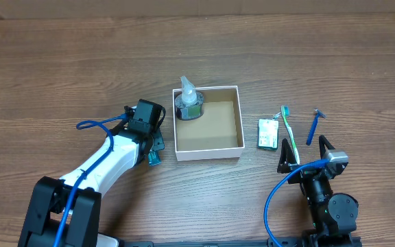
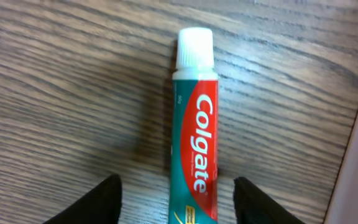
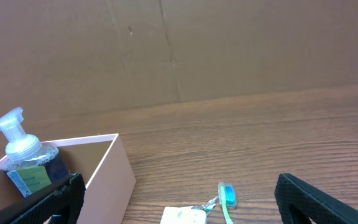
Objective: Pack container
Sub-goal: 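Move the left gripper down over the Colgate toothpaste tube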
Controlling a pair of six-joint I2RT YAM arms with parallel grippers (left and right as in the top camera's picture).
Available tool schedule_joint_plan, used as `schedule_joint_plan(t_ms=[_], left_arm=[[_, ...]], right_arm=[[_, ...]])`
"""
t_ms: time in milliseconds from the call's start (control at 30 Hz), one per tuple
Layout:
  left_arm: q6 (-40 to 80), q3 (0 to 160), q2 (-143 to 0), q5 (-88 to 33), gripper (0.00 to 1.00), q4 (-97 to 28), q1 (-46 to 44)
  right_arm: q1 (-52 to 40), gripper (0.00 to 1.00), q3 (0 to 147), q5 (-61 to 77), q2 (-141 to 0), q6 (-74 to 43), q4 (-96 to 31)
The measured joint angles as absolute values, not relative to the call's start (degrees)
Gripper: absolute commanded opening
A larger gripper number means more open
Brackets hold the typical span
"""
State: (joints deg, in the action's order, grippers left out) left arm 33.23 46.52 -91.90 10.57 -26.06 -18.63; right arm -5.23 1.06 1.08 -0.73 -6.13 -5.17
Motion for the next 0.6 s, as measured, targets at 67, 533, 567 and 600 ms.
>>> schedule_joint_plan(t_ms=[67,533,567,600], left_arm=[[33.36,46.52,-91.90,10.90,0.57,-25.76,-18.63],[34.04,46.46,-95.66,11.81,0.40,-22.44,-18.63],[34.11,46.46,-95.66,11.84,0.35,-22.41,-18.63],[34.24,46.46,-95.66,11.84,0.32,-22.39,-18.63]], right_arm=[[-5.23,1.00,1.06,1.08,-0.73,-6.17,-5.17],[-5.23,1.00,1.06,1.08,-0.73,-6.13,-5.17],[-5.23,1.00,1.06,1.08,-0.73,-6.15,-5.19],[-5.23,1.00,1.06,1.08,-0.73,-6.15,-5.17]])
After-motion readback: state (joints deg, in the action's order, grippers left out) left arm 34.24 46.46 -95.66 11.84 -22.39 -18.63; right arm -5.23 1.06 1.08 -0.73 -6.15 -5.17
